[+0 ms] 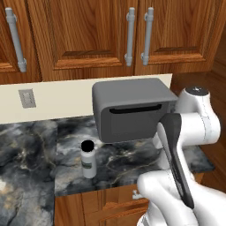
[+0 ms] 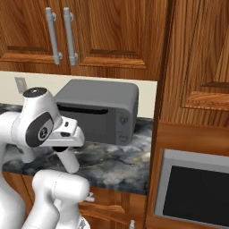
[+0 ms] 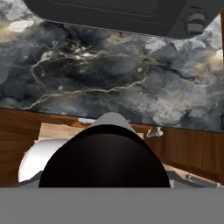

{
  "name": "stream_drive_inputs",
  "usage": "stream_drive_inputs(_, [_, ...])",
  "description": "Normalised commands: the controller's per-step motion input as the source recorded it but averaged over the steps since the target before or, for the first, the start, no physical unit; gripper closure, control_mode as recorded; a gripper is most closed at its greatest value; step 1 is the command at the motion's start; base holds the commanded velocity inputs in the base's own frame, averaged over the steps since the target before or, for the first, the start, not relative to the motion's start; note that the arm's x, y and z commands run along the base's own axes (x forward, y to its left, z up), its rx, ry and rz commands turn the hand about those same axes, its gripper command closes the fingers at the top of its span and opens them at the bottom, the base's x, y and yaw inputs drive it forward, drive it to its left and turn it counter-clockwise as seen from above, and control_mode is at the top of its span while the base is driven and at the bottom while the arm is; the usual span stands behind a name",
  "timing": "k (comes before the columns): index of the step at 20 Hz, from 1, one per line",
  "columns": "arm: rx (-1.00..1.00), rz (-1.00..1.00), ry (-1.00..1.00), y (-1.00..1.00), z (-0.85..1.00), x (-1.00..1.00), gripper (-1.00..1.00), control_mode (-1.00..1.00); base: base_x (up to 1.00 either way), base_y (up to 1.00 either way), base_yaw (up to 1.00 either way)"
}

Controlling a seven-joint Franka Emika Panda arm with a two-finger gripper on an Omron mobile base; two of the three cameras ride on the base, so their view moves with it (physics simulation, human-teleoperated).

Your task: Move the drinks to the dining counter.

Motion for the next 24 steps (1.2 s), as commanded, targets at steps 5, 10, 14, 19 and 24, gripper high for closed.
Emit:
stream_drive_inputs(5, [0.05,0.0,0.0,0.0,0.73,-0.05,1.0,-1.0,0.0,0.0,0.0])
stream_drive_inputs(10, [0.0,0.0,0.0,0.0,0.64,-0.16,1.0,-1.0,0.0,0.0,0.0])
stream_drive_inputs(14, [0.0,0.0,0.0,0.0,0.44,-0.18,1.0,-1.0,0.0,0.0,0.0])
stream_drive_inputs(19, [0.0,0.0,-0.01,0.0,0.05,-0.03,1.0,-1.0,0.0,0.0,0.0])
stream_drive_inputs(24, [0.0,0.0,-0.01,0.0,0.0,0.0,1.0,-1.0,0.0,0.0,0.0])
